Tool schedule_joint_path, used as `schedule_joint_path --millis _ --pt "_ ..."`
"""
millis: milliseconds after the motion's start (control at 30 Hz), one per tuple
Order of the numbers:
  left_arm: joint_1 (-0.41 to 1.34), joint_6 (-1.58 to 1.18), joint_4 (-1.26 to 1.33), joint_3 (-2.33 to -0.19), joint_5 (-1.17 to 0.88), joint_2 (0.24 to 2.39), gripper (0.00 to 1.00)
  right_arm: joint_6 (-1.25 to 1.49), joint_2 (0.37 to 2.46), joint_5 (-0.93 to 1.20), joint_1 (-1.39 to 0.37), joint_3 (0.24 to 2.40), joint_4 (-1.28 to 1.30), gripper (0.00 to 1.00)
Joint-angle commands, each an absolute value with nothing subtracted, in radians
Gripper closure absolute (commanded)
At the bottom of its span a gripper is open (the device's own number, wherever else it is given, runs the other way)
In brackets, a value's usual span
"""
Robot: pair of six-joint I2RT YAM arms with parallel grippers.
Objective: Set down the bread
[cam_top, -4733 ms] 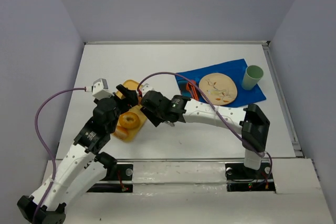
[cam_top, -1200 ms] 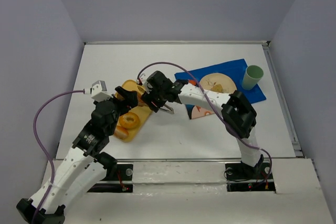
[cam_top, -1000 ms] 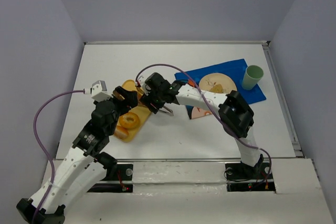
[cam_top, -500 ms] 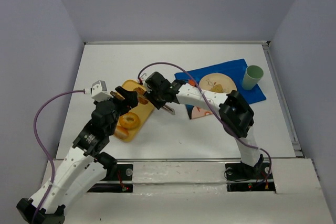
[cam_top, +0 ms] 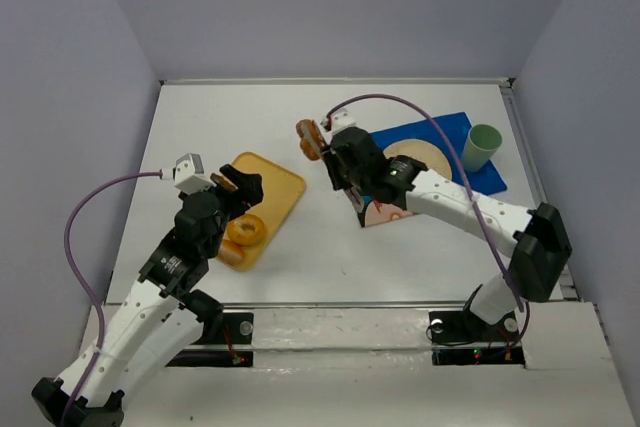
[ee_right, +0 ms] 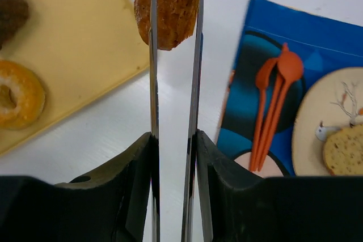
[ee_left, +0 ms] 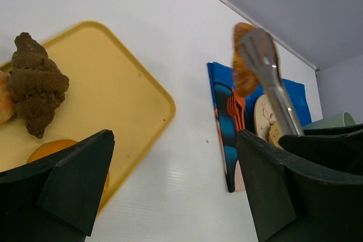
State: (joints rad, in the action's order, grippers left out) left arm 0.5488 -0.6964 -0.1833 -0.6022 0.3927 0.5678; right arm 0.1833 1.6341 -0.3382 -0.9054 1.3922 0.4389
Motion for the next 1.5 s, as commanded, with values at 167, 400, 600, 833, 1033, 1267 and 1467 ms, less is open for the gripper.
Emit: schedule_joint_path --millis 167,400,600,833,1033,1267,1467 --pt "0.554 -0.703 -0.144 -0.591 0.411 0.565 0.01 0.468 1.307 -0.506 -0.599 1.042 0.457 0.80" --pt "0.554 -0.704 -0.144 -0.591 0.410 0.572 0.01 0.506 1.295 -0.470 -0.529 0.988 0.514 0.72" --pt "0.554 -0.706 -0.150 -0.592 0.410 0.565 0.01 0.495 1.322 -0.452 -0.529 1.014 0.535 0.52" --pt "0.554 -0.706 -0.150 -0.592 0.411 0.554 0.01 0.495 1.281 -0.456 -0.529 1.035 0.543 0.35" --pt "0.554 -0.706 -0.156 -0.594 0.410 0.555 0.01 0.468 1.238 -0.424 -0.529 1.051 0.549 0.43" --pt "0.554 -0.704 -0.152 -0.595 0.416 0.561 0.01 0.213 1.124 -0.013 -0.552 0.953 0.348 0.47" --pt "0.554 -0.703 -0.153 -0.600 0.423 0.574 0.01 0.138 1.213 -0.024 -0.774 0.902 0.230 0.46"
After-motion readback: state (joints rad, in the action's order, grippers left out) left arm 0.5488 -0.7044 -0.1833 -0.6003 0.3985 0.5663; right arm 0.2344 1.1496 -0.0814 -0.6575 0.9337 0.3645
